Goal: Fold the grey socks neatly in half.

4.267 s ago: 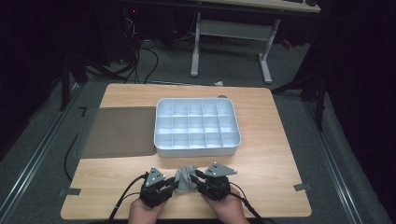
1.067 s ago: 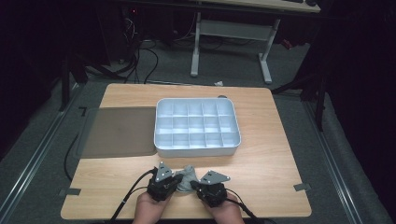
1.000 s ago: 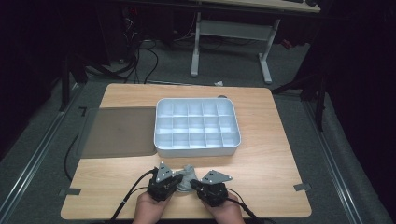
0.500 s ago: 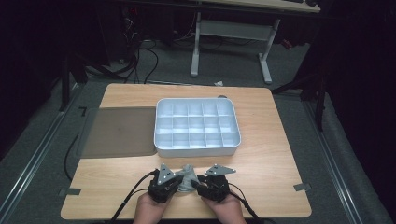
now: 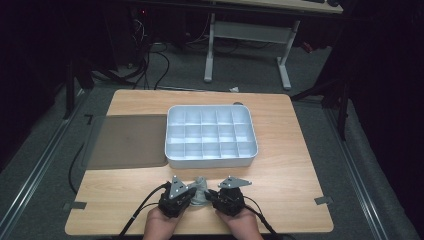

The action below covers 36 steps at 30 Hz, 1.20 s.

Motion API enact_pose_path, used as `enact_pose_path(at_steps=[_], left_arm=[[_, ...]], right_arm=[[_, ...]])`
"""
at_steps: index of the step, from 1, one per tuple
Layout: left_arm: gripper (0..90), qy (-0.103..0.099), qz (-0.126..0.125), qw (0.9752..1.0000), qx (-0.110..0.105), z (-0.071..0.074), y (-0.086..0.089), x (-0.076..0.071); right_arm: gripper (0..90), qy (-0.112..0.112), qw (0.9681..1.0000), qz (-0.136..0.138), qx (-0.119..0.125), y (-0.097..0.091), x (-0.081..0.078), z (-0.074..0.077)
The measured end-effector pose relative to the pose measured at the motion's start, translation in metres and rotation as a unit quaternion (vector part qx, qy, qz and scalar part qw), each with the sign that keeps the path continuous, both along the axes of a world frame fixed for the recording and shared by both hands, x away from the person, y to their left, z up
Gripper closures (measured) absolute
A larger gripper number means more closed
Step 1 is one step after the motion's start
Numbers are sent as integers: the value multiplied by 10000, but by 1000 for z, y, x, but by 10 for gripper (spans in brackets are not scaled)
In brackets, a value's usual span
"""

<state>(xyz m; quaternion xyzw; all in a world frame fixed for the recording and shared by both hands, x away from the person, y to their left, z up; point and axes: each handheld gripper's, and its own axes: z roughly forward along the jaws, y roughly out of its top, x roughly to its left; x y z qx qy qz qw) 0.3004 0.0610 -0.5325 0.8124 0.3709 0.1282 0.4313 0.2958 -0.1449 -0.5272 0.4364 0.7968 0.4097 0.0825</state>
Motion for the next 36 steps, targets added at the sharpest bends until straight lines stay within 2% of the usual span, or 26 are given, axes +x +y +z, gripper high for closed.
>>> enact_pose_path(at_steps=[5,9,12,15,16,18,19,21,22,27,32,34,36], left_arm=[[899,-82,-45,9999,75,0,-3,-2],[898,-62,0,10000,71,0,-4,-1],[842,66,49,9999,-94,4,-2,0],[833,-2,57,9997,-253,10,-3,-9],[839,-7,59,9996,-258,12,-4,-13],[855,-73,136,9999,-48,11,-7,-16],[861,-57,171,9998,-8,9,-7,-16],[867,111,197,9997,-66,4,-7,-12],[872,124,180,9997,-66,4,-6,-11],[882,124,141,9998,-58,2,-8,-10],[889,117,121,9998,-59,1,-8,-9],[888,125,107,9998,-59,1,-8,-9],[889,127,111,9998,-86,1,-8,-9]], right_arm=[[824,-536,9982,143,-229,7,-14,14],[824,-746,9959,155,-493,14,-18,15],[824,-701,9962,63,-505,12,-15,13],[824,-745,9958,6,-539,10,-14,13],[824,-757,9956,5,-545,10,-14,13],[824,-774,9955,1,-552,10,-14,13],[824,-777,9954,-9,-553,10,-14,13],[824,-749,9958,4,-520,9,-14,12],[824,-750,9959,11,-511,8,-14,13],[823,-721,9968,50,-348,8,-17,18],[819,-768,9963,172,-338,14,-20,21],[803,-751,9964,193,-334,14,-18,20],[751,-726,9969,162,-272,10,-18,22]])
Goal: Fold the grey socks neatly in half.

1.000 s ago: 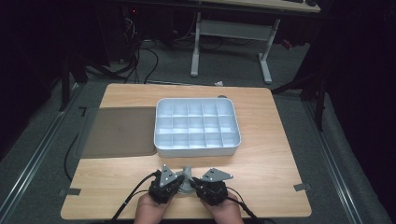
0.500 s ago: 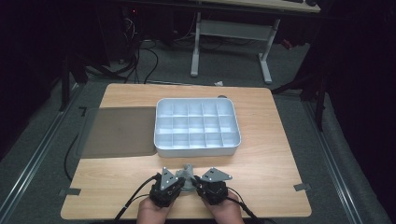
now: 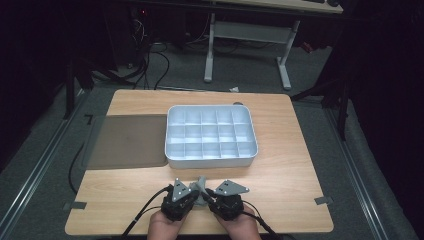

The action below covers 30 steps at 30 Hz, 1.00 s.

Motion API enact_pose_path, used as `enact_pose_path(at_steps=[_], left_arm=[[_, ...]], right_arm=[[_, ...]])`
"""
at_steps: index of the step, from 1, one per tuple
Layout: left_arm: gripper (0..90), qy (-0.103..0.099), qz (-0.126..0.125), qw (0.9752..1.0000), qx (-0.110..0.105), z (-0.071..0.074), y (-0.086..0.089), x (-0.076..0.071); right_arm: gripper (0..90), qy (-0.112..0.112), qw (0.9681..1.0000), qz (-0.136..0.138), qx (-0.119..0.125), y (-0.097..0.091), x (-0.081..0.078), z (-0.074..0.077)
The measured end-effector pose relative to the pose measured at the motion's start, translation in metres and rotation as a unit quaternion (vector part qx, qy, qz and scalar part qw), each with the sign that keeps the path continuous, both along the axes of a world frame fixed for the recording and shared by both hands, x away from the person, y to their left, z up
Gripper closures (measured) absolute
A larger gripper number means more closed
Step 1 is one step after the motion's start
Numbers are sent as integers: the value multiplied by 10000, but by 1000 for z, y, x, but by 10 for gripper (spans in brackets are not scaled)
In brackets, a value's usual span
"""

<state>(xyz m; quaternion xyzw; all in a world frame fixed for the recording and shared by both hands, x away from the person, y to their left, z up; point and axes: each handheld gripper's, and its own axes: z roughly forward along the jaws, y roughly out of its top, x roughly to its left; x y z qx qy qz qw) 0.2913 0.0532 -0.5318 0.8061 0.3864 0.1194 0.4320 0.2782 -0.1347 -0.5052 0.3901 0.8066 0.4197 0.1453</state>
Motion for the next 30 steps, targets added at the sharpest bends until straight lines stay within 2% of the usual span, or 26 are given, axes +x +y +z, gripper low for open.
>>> enact_pose_path(at_steps=[2,5,8,10,13,14,16,21,26,30], left_arm=[[889,-8,-7,10000,2,0,0,0],[888,-11,-17,10000,0,0,0,0],[888,-17,-21,10000,5,0,0,0],[888,-16,-19,10000,-3,0,0,0],[887,-16,-27,10000,-5,0,1,0],[887,-20,-24,10000,-5,0,0,0],[887,-20,-28,10000,-2,0,0,0],[887,-40,-26,10000,13,0,0,0],[887,-89,-118,9999,73,0,-4,-1],[888,-118,-190,9997,96,0,-9,0]], right_arm=[[703,-50,9999,-12,142,-7,-1,4],[700,-110,9994,-150,279,-19,1,10],[700,-65,9989,-416,222,-29,9,6],[715,71,9986,-517,121,-31,15,0],[805,214,9985,-508,-69,-27,19,-9],[844,199,9984,-495,-175,-24,20,-13],[895,190,9986,-457,-196,-20,19,-16],[900,169,9993,-261,-198,-7,18,-17],[900,55,9999,-63,-97,3,12,-9],[900,-70,9999,-36,-81,4,5,-4]])
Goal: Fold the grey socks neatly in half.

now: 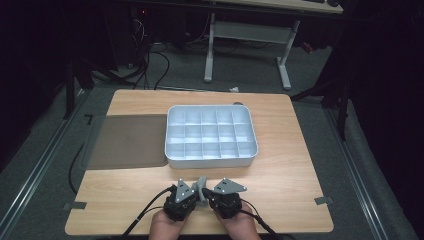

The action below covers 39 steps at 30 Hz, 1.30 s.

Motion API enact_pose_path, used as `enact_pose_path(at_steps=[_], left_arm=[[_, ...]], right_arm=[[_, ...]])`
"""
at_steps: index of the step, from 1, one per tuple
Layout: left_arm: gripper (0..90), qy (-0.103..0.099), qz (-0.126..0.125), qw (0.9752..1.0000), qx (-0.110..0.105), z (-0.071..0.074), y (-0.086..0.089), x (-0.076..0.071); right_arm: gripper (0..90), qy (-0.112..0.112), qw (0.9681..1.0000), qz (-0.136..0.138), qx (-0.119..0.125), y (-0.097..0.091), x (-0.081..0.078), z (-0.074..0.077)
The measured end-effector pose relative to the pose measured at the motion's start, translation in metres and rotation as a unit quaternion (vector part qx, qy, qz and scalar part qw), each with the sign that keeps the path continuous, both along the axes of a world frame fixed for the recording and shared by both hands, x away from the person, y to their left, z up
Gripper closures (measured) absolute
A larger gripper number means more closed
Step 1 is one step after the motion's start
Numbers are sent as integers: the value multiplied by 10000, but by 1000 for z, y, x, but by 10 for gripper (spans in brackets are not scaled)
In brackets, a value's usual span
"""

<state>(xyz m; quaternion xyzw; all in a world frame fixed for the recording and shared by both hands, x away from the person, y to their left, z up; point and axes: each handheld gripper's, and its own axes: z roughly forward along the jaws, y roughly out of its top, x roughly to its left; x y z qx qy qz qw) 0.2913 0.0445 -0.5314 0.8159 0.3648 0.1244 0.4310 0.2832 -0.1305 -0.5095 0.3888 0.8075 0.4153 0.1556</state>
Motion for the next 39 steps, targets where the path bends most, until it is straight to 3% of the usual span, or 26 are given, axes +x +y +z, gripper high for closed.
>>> enact_pose_path(at_steps=[6,13,15,18,20,22,26,39], left_arm=[[885,0,-120,9999,10,0,-3,0],[794,144,-84,9991,-384,4,3,0],[789,100,-60,9985,-543,8,8,-3],[785,-139,72,9975,-687,18,19,-8],[790,-194,243,9976,-618,22,29,-8],[807,-108,393,9979,-512,20,37,-7],[843,391,495,9975,-305,5,42,-4],[848,455,302,9982,-234,0,27,-4]], right_arm=[[900,-57,9999,-29,103,-6,-2,2],[900,-58,9998,-190,28,-14,3,-1],[900,-30,9997,-226,22,-17,4,-2],[900,-27,9997,-228,11,-17,3,-4],[900,-16,9997,-227,17,-18,2,-5],[900,-7,9997,-226,16,-18,2,-6],[900,-4,9997,-227,16,-19,2,-6],[900,19,9999,-155,49,-14,0,-2]])
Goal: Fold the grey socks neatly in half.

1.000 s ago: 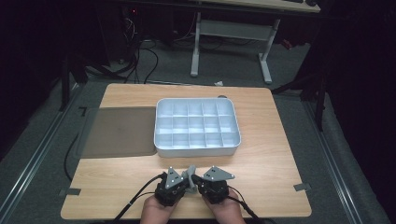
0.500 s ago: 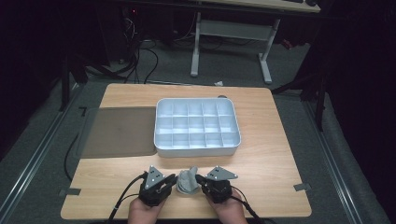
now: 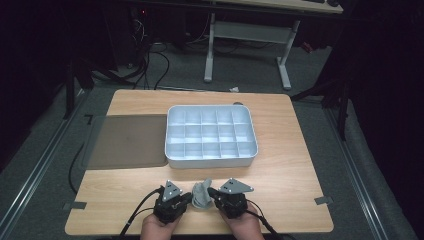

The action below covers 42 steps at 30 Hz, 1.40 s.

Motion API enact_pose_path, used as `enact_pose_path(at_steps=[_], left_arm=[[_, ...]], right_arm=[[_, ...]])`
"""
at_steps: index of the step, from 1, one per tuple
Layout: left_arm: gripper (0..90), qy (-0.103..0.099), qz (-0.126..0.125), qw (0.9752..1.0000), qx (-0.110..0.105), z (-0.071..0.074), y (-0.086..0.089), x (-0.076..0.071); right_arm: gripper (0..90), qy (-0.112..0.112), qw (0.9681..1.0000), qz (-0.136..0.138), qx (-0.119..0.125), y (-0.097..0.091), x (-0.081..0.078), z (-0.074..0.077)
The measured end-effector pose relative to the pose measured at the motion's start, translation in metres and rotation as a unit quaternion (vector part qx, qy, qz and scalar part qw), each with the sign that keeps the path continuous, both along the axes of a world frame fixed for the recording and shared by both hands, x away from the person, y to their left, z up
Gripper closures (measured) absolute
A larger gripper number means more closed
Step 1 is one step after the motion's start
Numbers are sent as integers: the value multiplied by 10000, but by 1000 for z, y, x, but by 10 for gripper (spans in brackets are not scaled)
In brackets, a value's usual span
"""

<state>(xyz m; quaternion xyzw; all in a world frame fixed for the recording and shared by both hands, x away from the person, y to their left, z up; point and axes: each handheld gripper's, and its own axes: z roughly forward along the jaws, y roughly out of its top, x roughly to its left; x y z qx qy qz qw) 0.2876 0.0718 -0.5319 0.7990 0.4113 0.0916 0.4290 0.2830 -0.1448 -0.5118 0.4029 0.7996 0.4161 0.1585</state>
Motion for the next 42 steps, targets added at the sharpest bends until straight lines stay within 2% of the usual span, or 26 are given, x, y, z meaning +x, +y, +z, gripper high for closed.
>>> enact_pose_path(at_steps=[12,19,26,30,34,37,39,42], left_arm=[[855,-98,-129,9998,73,0,-19,-2],[858,-196,-318,9991,185,0,-34,-2],[863,-158,-393,9987,286,-1,-34,-1],[835,-173,-311,9992,173,1,-26,-1],[845,-366,-158,9991,-106,13,-15,-1],[865,-507,-342,9974,-383,24,-17,-1],[880,-599,-451,9960,-495,31,-22,-1],[896,-674,-520,9951,-505,36,-34,7]], right_arm=[[900,5,10000,44,4,2,-3,1],[900,13,10000,-22,1,0,0,0],[900,3,10000,35,-72,1,-5,-6],[900,73,9999,72,-21,-2,-3,-11],[900,30,9999,123,-65,1,-5,-12],[900,-22,9999,142,-89,2,-6,-12],[900,-64,9998,143,-96,2,-7,-13],[900,-103,9998,168,-102,2,-8,-13]])
